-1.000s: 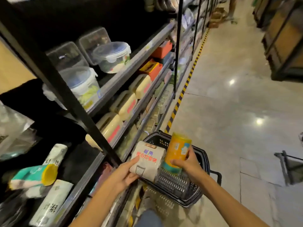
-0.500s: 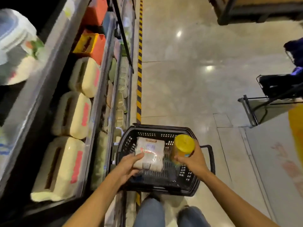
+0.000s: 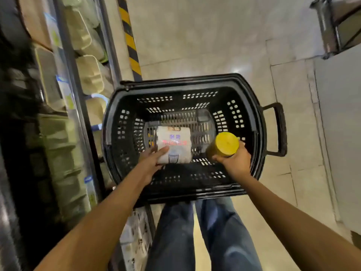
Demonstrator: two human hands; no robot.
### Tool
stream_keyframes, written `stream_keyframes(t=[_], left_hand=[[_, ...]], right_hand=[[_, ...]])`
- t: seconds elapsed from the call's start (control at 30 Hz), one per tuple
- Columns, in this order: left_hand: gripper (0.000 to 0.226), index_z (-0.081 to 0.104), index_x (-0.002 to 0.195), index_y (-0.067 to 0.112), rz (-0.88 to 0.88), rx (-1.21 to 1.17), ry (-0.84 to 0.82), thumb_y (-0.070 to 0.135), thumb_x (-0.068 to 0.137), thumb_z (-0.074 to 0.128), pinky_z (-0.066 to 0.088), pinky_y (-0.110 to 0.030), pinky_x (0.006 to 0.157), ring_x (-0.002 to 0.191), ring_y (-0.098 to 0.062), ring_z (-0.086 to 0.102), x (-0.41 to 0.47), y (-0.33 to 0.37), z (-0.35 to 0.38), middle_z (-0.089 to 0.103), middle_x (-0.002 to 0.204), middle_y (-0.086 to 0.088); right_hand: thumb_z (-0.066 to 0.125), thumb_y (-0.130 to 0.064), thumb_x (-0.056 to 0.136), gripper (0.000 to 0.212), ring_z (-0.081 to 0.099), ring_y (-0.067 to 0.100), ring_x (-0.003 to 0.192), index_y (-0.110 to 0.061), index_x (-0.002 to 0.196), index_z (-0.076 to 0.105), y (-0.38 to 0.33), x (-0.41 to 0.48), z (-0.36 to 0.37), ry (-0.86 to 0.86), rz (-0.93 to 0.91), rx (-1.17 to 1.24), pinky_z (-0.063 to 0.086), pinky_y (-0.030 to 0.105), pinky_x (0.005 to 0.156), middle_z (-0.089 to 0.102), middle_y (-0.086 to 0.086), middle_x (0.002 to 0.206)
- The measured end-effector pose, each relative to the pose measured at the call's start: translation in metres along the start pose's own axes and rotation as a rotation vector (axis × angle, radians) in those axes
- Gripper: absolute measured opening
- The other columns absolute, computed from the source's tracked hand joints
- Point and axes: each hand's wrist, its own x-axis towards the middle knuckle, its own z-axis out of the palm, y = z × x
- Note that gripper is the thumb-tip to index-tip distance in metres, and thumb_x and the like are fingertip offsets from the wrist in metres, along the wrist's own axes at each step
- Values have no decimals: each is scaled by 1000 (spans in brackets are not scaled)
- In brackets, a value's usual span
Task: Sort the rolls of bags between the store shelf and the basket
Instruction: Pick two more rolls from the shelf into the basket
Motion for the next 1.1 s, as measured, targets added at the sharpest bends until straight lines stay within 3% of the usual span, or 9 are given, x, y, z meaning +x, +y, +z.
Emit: stream_keyframes(t=[0.17, 0.37, 0.5, 0.63, 0.77, 0.97, 1.1], left_hand=[[25, 60, 114, 15, -51, -26, -16, 12, 89, 61, 53, -22, 65, 84, -8, 65, 74, -31, 7, 69, 98, 2], [20, 62, 108, 18, -75, -33, -38, 14, 88, 62, 49, -33, 93, 101, -16, 63, 141, -56, 14, 68, 110, -3], [25, 62, 109, 21, -108, -77, -31, 15, 85, 65, 51, -31, 87, 104, -16, 63, 168, -65, 22, 67, 113, -2], [22, 58, 107, 23, -133, -86, -22, 15, 86, 63, 51, -26, 78, 96, -11, 63, 179, -76, 31, 67, 104, 3], [18, 57, 100, 25, -146, -104, -14, 15, 87, 62, 50, -26, 79, 96, -11, 62, 184, -85, 37, 66, 101, 5], [16, 58, 99, 23, -197, -173, 20, 14, 87, 63, 49, -29, 81, 92, -11, 62, 182, -91, 39, 67, 100, 3], [14, 58, 99, 21, -217, -226, 24, 12, 88, 61, 52, -29, 81, 94, -13, 62, 175, -90, 41, 66, 102, 1]], right_hand=[[91, -21, 53, 67, 59, 24, 98, -10, 110, 58, 54, 53, 51, 3, 3, -44, 42, 26, 79, 63, 6, 103], [85, -15, 59, 84, 53, 21, 103, -25, 129, 41, 91, 108, 94, -90, -82, -145, 41, 32, 90, 57, -2, 106], [87, -28, 63, 73, 57, 18, 100, -27, 121, 41, 110, 128, 115, -105, -95, -190, 47, 34, 87, 62, -2, 108], [83, -23, 70, 60, 58, 21, 101, -24, 116, 45, 126, 138, 124, -65, -90, -302, 45, 31, 86, 62, 1, 109], [82, -11, 67, 64, 57, 23, 107, -16, 119, 46, 133, 138, 126, -89, -99, -340, 44, 34, 90, 58, 5, 116], [83, -19, 65, 68, 51, 19, 110, -16, 120, 43, 121, 137, 119, -142, -40, -268, 40, 32, 92, 57, 3, 116], [83, -17, 68, 69, 52, 25, 114, -15, 122, 39, 114, 133, 116, -144, 33, -369, 41, 36, 96, 55, 8, 121]])
